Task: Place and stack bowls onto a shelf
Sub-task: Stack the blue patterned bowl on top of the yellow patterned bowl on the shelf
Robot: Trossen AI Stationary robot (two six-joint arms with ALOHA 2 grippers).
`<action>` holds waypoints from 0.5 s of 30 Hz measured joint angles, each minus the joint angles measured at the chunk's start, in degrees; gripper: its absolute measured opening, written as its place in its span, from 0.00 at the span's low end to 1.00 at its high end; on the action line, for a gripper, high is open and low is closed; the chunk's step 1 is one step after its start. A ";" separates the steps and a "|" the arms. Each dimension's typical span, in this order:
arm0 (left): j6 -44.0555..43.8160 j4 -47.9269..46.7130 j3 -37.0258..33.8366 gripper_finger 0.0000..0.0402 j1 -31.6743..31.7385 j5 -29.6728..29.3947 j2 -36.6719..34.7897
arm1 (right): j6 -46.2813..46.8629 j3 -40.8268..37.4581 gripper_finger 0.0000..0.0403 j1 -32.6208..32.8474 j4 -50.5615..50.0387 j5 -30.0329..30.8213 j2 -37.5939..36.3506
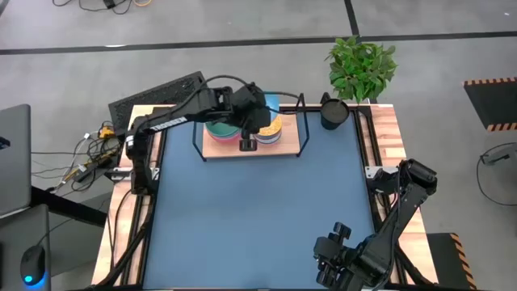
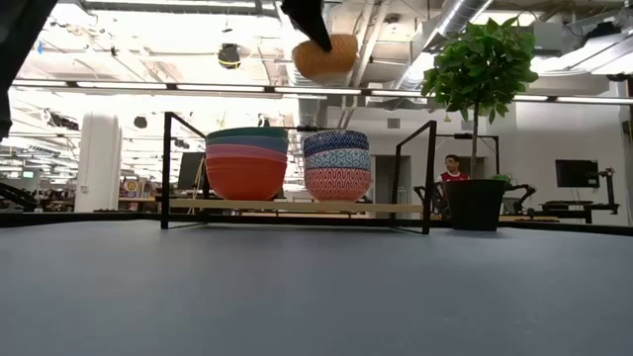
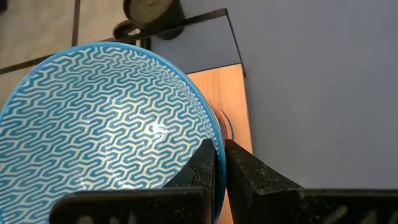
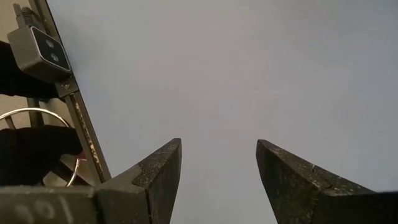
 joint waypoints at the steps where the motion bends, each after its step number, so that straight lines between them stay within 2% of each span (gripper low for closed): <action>1: 0.70 0.44 -0.10 0.00 0.43 0.40 0.52 | 0.00 0.00 0.58 0.00 0.02 0.00 0.00; 6: 2.27 5.77 -3.19 0.00 1.31 1.67 3.95 | 0.26 0.00 0.58 -0.32 0.10 -0.02 0.00; 11: 3.14 10.27 -8.64 0.00 3.09 1.62 4.14 | 0.45 0.00 0.58 -0.33 0.30 -0.03 0.00; 15: 3.57 10.57 -10.39 0.00 4.25 2.96 4.17 | 0.42 0.00 0.58 -0.33 0.31 -0.04 0.00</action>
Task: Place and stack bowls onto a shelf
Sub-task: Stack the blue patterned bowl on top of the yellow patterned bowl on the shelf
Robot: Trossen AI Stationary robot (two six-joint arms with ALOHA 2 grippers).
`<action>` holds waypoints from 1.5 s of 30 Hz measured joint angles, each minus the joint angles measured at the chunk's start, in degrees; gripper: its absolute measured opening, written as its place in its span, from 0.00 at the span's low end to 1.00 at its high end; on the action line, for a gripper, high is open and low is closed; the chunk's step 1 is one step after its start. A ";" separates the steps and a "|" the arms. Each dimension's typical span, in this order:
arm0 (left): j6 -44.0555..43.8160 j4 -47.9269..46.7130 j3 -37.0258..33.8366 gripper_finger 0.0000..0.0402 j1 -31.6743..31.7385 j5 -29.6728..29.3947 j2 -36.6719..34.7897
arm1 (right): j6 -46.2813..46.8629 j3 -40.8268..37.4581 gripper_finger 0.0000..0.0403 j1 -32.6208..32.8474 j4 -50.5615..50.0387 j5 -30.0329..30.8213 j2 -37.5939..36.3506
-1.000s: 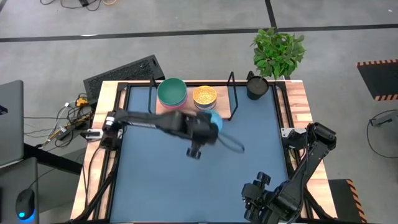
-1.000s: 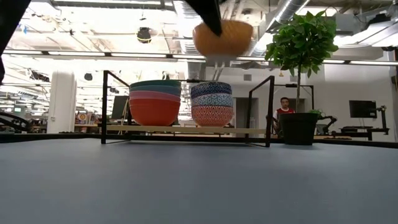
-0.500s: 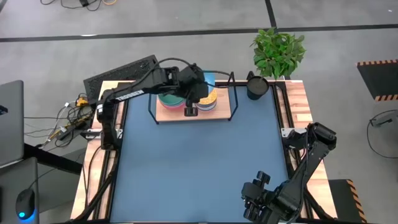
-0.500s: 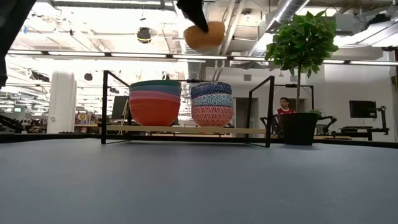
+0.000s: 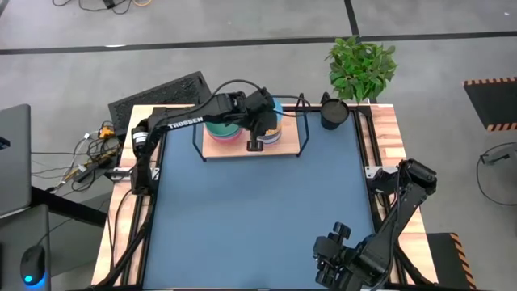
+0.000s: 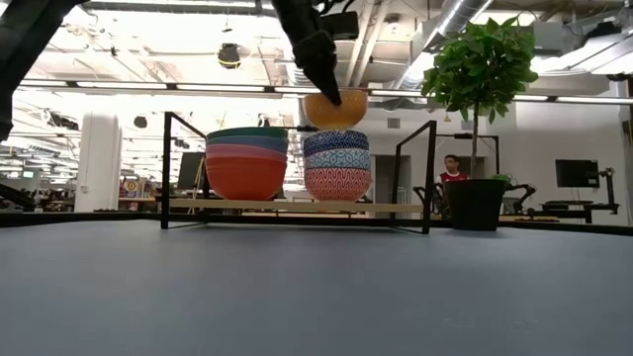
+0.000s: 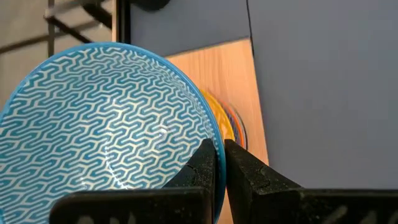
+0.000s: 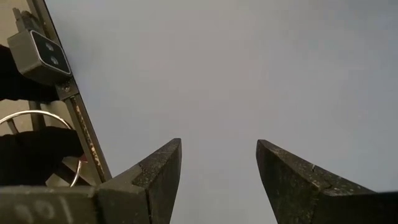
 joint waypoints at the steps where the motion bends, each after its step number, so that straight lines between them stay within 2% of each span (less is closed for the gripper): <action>1: 0.39 0.83 -0.57 0.00 0.18 0.48 -0.12 | 0.00 0.00 0.58 0.00 -0.02 0.00 0.00; 7: 1.14 1.44 -2.35 0.00 1.46 4.61 0.04 | 0.02 0.00 0.58 -0.34 -0.07 -0.02 0.00; 11: 1.44 1.47 -2.24 0.00 2.03 4.56 -0.08 | -0.25 0.00 0.58 -0.79 -0.08 -0.04 0.00; 15: 1.18 0.97 -2.24 0.00 2.75 8.06 -0.05 | -1.18 0.00 0.58 -1.18 -0.13 -0.05 0.00; 28: 0.42 1.44 -2.24 0.00 5.47 13.36 -0.05 | -2.01 0.00 0.58 -1.51 -0.13 -0.17 0.00; 45: 0.21 0.55 -2.24 0.00 5.87 14.32 3.48 | -2.09 -0.04 0.58 -1.51 -0.26 -0.21 0.02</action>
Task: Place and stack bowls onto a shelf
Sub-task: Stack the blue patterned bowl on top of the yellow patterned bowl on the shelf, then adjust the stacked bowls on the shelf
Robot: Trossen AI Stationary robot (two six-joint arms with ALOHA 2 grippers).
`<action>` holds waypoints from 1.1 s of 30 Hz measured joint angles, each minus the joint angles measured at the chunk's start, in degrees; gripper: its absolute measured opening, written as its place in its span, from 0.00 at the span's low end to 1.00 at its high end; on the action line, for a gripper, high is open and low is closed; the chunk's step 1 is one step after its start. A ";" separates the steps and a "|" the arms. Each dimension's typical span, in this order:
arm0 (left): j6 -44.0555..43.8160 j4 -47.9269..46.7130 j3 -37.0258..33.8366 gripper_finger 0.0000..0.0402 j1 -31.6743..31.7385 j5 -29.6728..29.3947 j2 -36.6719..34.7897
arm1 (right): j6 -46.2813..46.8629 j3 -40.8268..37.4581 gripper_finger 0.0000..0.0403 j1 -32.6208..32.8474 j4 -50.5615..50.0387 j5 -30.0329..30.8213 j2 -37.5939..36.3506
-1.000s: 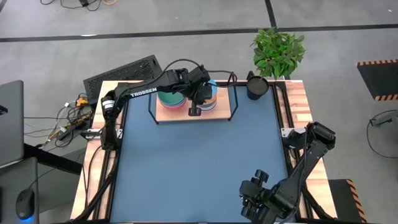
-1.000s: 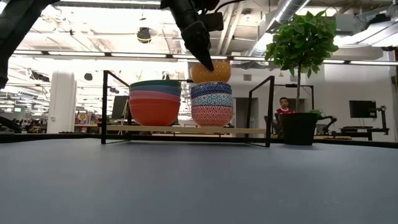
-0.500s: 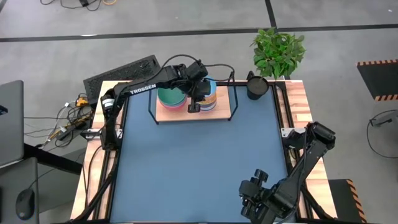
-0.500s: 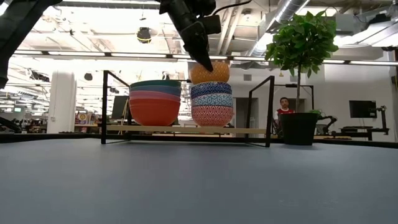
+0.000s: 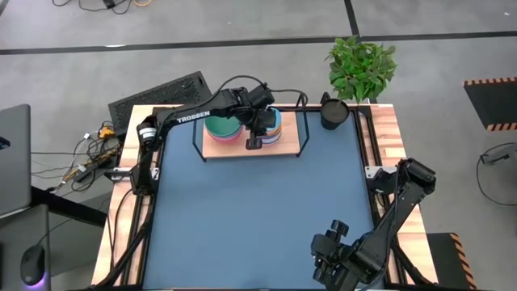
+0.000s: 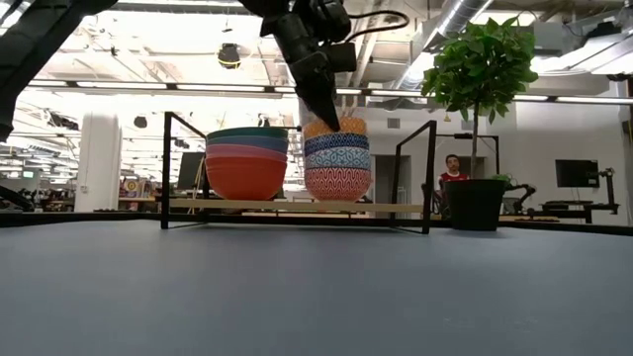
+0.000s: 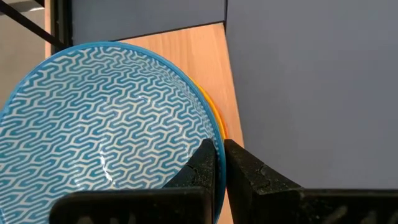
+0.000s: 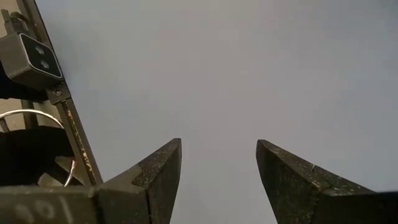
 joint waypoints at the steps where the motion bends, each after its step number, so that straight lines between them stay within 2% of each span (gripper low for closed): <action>1: -0.02 -0.11 0.00 0.00 0.00 -0.06 0.01 | 0.01 0.00 0.58 0.00 -0.10 -0.01 0.00; 14: -1.43 1.26 0.02 0.14 -0.06 0.05 0.03 | -0.91 0.00 0.58 0.00 -0.03 -0.01 -0.01; 27: -2.57 0.93 0.02 0.37 -0.22 -0.48 -0.41 | -0.91 0.00 0.58 0.00 -0.01 -0.01 0.00; 33: -4.09 0.70 0.05 0.40 -0.54 0.25 -2.53 | -0.95 0.00 0.58 -0.08 -0.05 0.30 0.00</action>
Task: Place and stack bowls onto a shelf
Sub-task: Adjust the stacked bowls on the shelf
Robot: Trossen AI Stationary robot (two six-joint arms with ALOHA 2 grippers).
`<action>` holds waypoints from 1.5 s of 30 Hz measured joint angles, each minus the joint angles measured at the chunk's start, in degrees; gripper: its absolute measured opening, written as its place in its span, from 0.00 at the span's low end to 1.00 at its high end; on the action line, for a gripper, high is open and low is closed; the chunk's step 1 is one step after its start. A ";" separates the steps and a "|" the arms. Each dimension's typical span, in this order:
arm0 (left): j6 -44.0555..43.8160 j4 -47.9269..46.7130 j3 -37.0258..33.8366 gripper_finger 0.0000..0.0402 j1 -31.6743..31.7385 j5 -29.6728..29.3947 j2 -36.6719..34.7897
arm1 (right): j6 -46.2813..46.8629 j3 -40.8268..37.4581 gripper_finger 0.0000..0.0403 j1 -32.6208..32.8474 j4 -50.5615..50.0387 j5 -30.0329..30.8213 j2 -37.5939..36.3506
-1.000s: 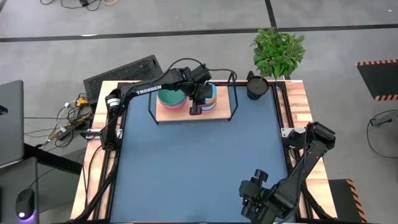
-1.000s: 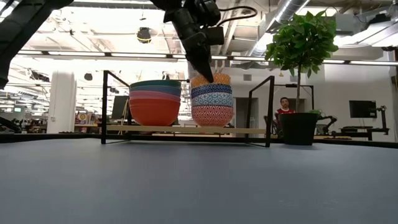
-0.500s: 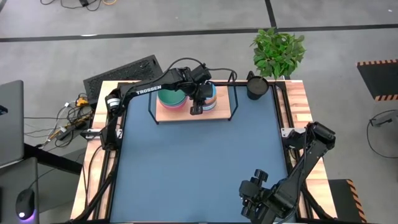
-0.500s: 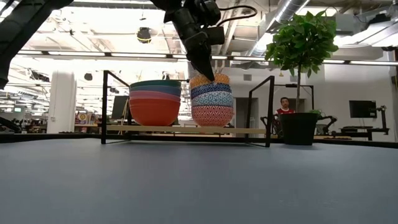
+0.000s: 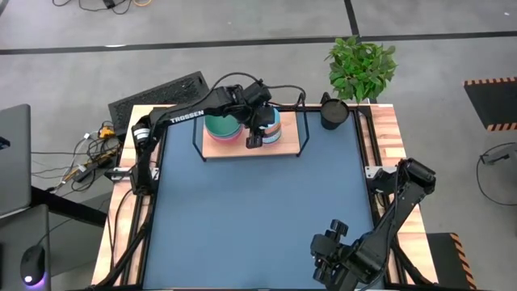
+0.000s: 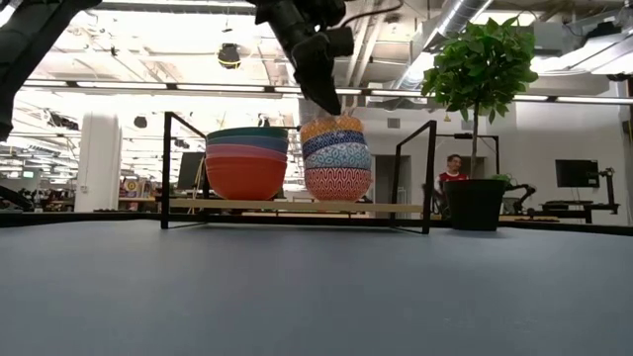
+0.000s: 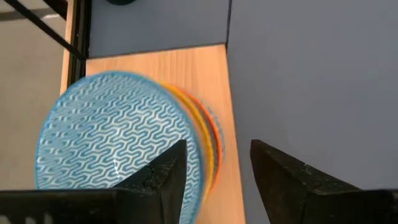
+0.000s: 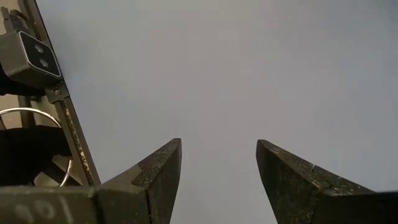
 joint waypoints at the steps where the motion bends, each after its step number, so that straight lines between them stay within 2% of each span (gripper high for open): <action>1: -0.06 0.00 0.02 0.40 -0.13 0.22 -0.37 | 0.00 0.00 0.58 -0.13 0.00 0.00 -0.01; 5: -0.45 -0.61 0.04 0.41 -1.02 -0.34 -1.27 | -0.70 0.00 0.58 -0.68 0.01 0.58 0.00; 7: -0.57 -0.65 0.04 0.41 -1.64 -0.71 -2.15 | -2.36 0.00 0.58 -1.04 -0.06 3.92 -0.02; 11: -0.75 -0.58 0.04 0.41 -3.15 -0.77 -4.93 | -7.32 0.02 0.58 -3.25 -0.45 15.79 -0.01; 14: -1.97 -0.65 0.04 0.41 -4.52 -1.13 -7.58 | -9.44 0.02 0.54 -6.75 -1.39 27.29 0.00; 17: -3.96 -1.46 0.02 0.40 -6.63 -1.89 -11.72 | -13.11 0.04 0.44 -11.43 -1.28 35.01 -0.01; 21: -7.35 -2.39 0.02 0.40 -11.28 -4.31 -18.58 | -17.65 0.04 0.18 -19.32 -0.98 38.50 0.00; 23: -8.62 -2.55 0.02 0.40 -14.30 -6.73 -22.09 | -20.77 0.04 0.06 -23.19 -0.88 39.00 0.00; 24: -9.23 -2.56 0.02 0.40 -16.02 -8.09 -23.87 | -22.42 0.04 0.05 -25.07 -0.62 39.22 -0.02; 29: -11.41 -3.22 0.02 0.40 -25.49 -14.87 -32.35 | -30.89 0.04 0.05 -32.88 4.12 39.61 0.00; 32: -12.56 -3.28 0.02 0.40 -30.97 -17.95 -36.42 | -38.82 -0.19 0.04 -36.35 12.29 38.73 -0.02; 34: -13.46 -3.28 0.02 0.40 -34.33 -19.57 -38.78 | -47.37 -1.85 0.04 -38.37 23.12 33.84 -0.07; 37: -14.74 -3.22 0.02 0.40 -38.64 -21.30 -41.78 | -60.74 -4.47 0.04 -40.64 40.40 17.96 -0.27; 39: -15.94 -3.43 0.02 0.40 -40.84 -22.63 -43.26 | -62.57 -5.16 0.04 -41.34 46.23 14.63 -0.65; 43: -18.96 -6.43 0.01 0.40 -44.34 -23.65 -45.02 | -58.16 -8.37 0.04 -41.29 40.22 17.66 -2.77; 45: -19.59 -8.13 -0.01 0.40 -45.82 -24.55 -45.68 | -55.77 -12.72 0.04 -41.39 42.90 17.98 -4.79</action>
